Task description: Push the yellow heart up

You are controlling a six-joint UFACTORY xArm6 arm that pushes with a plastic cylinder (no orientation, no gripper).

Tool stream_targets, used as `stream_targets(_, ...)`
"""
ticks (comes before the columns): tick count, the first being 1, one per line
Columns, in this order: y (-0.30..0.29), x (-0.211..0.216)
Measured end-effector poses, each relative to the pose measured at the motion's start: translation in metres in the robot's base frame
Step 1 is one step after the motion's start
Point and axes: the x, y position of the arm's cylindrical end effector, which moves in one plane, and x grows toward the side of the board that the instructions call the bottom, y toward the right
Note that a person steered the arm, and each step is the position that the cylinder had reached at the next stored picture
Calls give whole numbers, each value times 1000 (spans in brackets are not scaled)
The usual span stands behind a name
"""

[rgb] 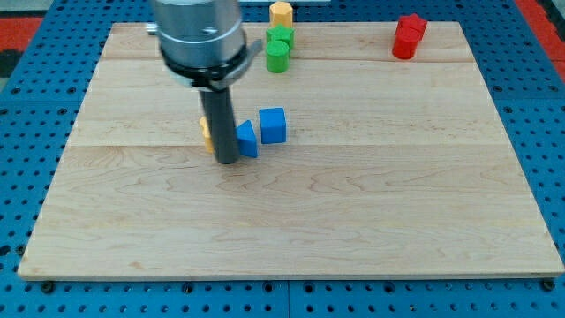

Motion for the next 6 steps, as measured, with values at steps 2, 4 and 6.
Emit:
stream_targets(2,-27,-31)
stream_targets(4,-63,-35)
stream_targets(6,-113,-81)
